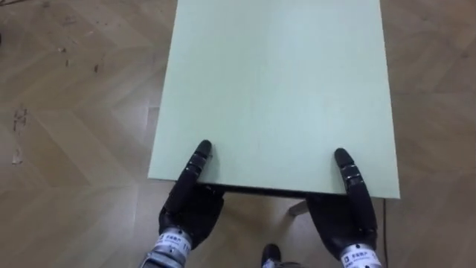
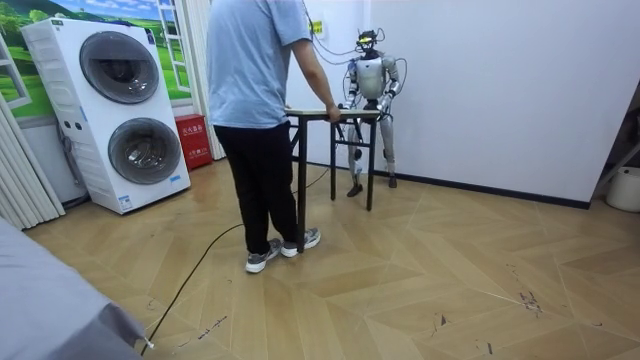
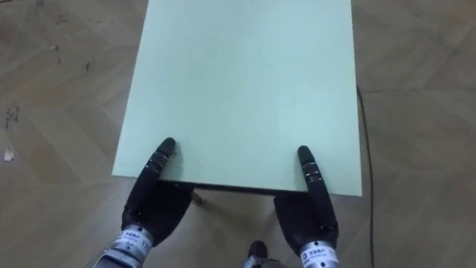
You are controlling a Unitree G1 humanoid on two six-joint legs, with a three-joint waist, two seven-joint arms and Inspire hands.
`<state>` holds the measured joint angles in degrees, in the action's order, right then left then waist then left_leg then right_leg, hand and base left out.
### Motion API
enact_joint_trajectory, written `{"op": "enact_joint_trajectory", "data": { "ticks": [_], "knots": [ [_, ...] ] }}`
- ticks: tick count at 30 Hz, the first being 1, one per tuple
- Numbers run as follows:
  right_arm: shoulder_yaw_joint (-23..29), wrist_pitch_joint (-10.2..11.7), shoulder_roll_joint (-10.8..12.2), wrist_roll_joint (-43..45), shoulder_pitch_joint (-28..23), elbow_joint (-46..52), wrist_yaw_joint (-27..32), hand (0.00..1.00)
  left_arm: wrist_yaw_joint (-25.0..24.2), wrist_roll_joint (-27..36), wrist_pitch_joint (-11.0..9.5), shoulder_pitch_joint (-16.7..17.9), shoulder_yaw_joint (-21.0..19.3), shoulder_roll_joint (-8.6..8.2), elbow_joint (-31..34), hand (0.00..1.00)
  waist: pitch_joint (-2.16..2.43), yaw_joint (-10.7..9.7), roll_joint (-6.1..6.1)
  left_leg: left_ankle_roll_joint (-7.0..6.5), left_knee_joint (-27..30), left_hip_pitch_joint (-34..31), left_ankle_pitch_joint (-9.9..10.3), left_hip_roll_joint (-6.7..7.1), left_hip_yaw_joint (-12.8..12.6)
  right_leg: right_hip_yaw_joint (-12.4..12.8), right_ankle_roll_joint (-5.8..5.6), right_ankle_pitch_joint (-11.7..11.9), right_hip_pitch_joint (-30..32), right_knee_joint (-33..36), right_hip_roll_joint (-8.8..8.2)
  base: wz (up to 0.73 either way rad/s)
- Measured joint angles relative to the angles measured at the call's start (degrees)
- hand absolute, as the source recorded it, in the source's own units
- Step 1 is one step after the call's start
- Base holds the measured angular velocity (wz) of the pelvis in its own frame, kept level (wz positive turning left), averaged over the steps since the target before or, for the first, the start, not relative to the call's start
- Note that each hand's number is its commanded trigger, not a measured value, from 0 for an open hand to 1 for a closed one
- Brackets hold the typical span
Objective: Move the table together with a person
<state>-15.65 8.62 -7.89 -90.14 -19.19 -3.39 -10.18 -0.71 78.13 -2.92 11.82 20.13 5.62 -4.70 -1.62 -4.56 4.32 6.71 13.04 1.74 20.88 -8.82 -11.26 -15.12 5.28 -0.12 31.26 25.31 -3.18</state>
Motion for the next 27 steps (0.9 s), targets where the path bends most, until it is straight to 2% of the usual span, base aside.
{"op": "enact_joint_trajectory", "data": {
  "ticks": [2, 3, 5, 6, 7, 8, 9, 10, 11, 12, 13, 14, 15, 16, 18, 19, 20, 21, 23, 25, 27],
  "knots": [
    [1.74, -1.21, 1.23, 0.59, -0.17, -1.58, -0.01, 1.0, 0.02, -0.03, -0.02, -0.44, 0.11, -0.2, -1.7, 1.0, 0.15, 0.13, -1.21, -1.66, 0.64, -0.14, 0.27, 2.57, -0.51, 0.72, -1.09, 2.93, -0.77, -1.96, -1.76, -0.04],
    [1.81, -1.47, 1.21, 0.59, -0.36, -1.81, -0.01, 1.0, 0.06, 0.05, -0.01, -0.02, 0.17, -0.19, -1.7, 1.0, 0.14, 0.08, -1.22, -2.01, 1.25, -0.14, 0.46, 2.81, -0.89, 0.62, -1.21, 3.79, -1.35, -2.75, -1.98, -0.17],
    [1.83, -2.34, 1.22, 0.7, -1.48, -2.01, 0.0, 1.0, 0.06, -0.03, 0.01, 1.46, 0.25, -0.21, -1.7, 1.0, 0.11, 0.02, -1.3, -3.55, 3.57, -0.87, 1.05, 4.62, -1.61, 0.7, -1.96, 7.01, -2.79, -5.23, -3.36, -0.08],
    [1.83, -2.44, 1.19, 0.71, -1.65, -2.01, 0.0, 1.0, 0.07, -0.02, 0.06, 1.55, 0.29, -0.21, -1.78, 1.0, 0.09, -0.12, -1.32, -4.03, 4.35, -1.37, 1.28, 5.05, -1.63, 0.72, -2.15, 7.92, -2.95, -5.81, -3.84, 0.04],
    [1.88, -2.45, 1.16, 0.71, -1.86, -2.28, 0.0, 1.0, 0.18, -0.02, 0.32, 1.59, 0.31, -0.33, -2.16, 1.0, 0.09, -0.22, -1.6, -5.04, 5.56, -2.12, 1.38, 6.23, -1.54, 1.02, -2.88, 9.73, -3.16, -6.75, -4.71, 0.07],
    [1.74, -2.45, 1.15, 0.71, -1.83, -2.31, 0.06, 1.0, 0.32, 0.03, 0.34, 1.59, 0.36, -0.37, -2.16, 1.0, 0.06, -0.38, -1.72, -5.56, 6.19, -2.65, 1.35, 6.8, -1.58, 1.15, -3.34, 11.03, -3.15, -7.47, -4.99, 0.12],
    [1.71, -2.48, 1.03, 0.64, -1.69, -2.3, 0.14, 1.0, 0.42, 0.02, 0.33, 1.5, 0.42, -0.55, -2.14, 1.0, 0.1, -0.92, -1.86, -6.73, 7.11, -4.29, 0.84, 7.63, -1.6, 2.28, -5.18, 14.64, -3.12, -9.85, -5.83, 0.25],
    [1.88, -2.58, 0.76, 0.28, -1.43, -2.3, 0.24, 1.0, 0.82, 0.0, 0.37, 1.05, 0.59, -0.66, -2.16, 1.0, 0.08, -1.52, -1.85, -7.71, 8.14, -6.27, 0.31, 7.58, -3.37, 3.96, -7.71, 18.15, -3.07, -11.86, -6.49, 0.41],
    [2.09, -2.4, 0.77, 0.19, -1.79, -2.4, 0.27, 1.0, 1.34, -0.1, 0.49, 0.68, 0.97, -0.82, -2.51, 1.0, -0.06, -1.68, -1.68, -8.09, 9.01, -6.86, 0.0, 6.31, -7.43, 4.5, -7.99, 15.58, -2.98, -8.13, -7.0, 0.49],
    [2.37, -2.25, 0.86, 0.19, -2.36, -2.37, 0.26, 1.0, 1.49, -0.2, 0.49, 0.7, 1.23, -0.8, -2.55, 1.0, -0.12, -2.17, -1.54, -8.07, 9.45, -6.8, -0.18, 5.41, -8.95, 4.26, -7.36, 10.71, -3.09, -3.07, -7.4, 0.64],
    [2.34, -2.21, 1.12, -0.43, -3.23, -2.36, 0.27, 1.0, 1.76, -0.3, 0.49, 0.69, 1.81, -0.31, -2.51, 1.0, -0.11, -3.03, -1.55, -7.95, 9.52, -6.48, -0.75, 4.25, -10.64, 3.92, -7.44, 2.25, -3.95, 6.22, -8.33, 0.68],
    [2.16, -1.88, 1.13, -1.26, -4.37, -1.76, 0.27, 1.0, 1.83, -0.57, 0.5, 0.73, 2.36, -0.03, -2.42, 1.0, -0.06, -2.88, -1.66, -7.89, 8.98, -5.95, -1.38, 3.96, -12.55, 4.23, -7.34, -4.38, -5.84, 14.3, -9.08, 0.55],
    [1.95, -1.62, 1.08, -1.55, -4.7, -1.58, 0.27, 1.0, 1.83, -0.89, 0.5, 0.89, 2.36, -0.12, -2.4, 1.0, -0.06, -2.63, -1.65, -7.86, 8.9, -5.73, -1.55, 3.89, -13.41, 4.37, -7.66, -6.82, -7.16, 16.88, -9.42, 0.2],
    [1.2, -0.86, 0.96, -1.8, -4.75, -1.56, 0.27, 1.0, 1.83, -1.12, 0.49, 1.22, 2.21, -0.03, -2.15, 1.0, -0.07, -2.02, -1.63, -7.83, 9.48, -5.82, -1.55, 3.85, -14.44, 4.98, -7.96, -10.54, -10.05, 19.51, -9.85, -0.08],
    [0.53, 0.08, 0.92, -1.88, -4.4, -1.39, 0.28, 1.0, 1.8, -1.24, 0.46, 1.22, 1.83, 0.01, -1.82, 1.0, -0.04, -0.02, -1.9, -7.5, 10.87, -6.49, -1.36, 4.0, -15.08, 5.54, -9.12, -13.72, -12.52, 16.74, -9.39, -0.36],
    [-0.22, 0.4, 0.63, -1.87, -3.85, -1.25, 0.62, 1.0, 1.8, -1.26, 0.23, 1.22, 1.7, -0.17, -1.73, 1.0, 0.07, 1.16, -1.72, -7.15, 11.03, -7.09, -1.6, 4.44, -14.29, 5.35, -8.97, -13.87, -12.71, 13.99, -8.19, -0.65],
    [-0.78, 0.59, 0.38, -1.87, -3.39, -1.24, 1.06, 1.0, 1.76, -1.25, -0.08, 1.23, 1.54, -0.05, -1.66, 1.0, 0.09, 2.39, -1.69, -6.93, 10.44, -7.44, -1.76, 4.57, -12.18, 5.05, -8.95, -13.86, -13.62, 10.69, -6.87, -0.61],
    [-1.01, 0.62, 0.41, -1.87, -3.29, -1.24, 1.16, 1.0, 1.74, -1.35, -0.23, 1.26, 1.38, -0.02, -1.62, 1.0, 0.07, 3.18, -1.72, -6.88, 10.36, -7.7, -1.79, 4.54, -11.21, 4.41, -8.83, -13.79, -14.27, 8.97, -6.36, -0.46],
    [-1.18, 0.69, 0.57, -1.84, -3.58, -1.27, 1.32, 1.0, 1.72, -2.05, -0.4, 1.92, 1.03, 0.04, -1.42, 1.0, 0.07, 3.31, -1.8, -6.7, 9.68, -7.98, -1.95, 4.37, -8.48, 3.41, -8.07, -13.36, -16.72, 4.05, -4.88, -0.1],
    [-1.15, 0.55, 0.51, -1.84, -3.65, -1.28, 1.31, 1.0, 1.72, -2.24, -0.44, 2.62, 1.01, 0.11, -0.83, 1.0, 0.05, 3.32, -2.01, -6.74, 9.61, -7.97, -1.99, 4.41, -7.75, 3.4, -7.53, -12.98, -17.23, 2.32, -4.44, -0.07],
    [-1.29, 0.53, 0.56, -1.71, -3.66, -1.29, 1.31, 1.0, 1.73, -2.31, -0.46, 2.85, 0.86, 0.2, -0.77, 1.0, 0.16, 3.29, -2.29, -6.86, 9.64, -7.91, -2.07, 4.47, -7.33, 3.46, -7.56, -12.59, -17.36, 1.41, -4.24, -0.09]
  ]
}}
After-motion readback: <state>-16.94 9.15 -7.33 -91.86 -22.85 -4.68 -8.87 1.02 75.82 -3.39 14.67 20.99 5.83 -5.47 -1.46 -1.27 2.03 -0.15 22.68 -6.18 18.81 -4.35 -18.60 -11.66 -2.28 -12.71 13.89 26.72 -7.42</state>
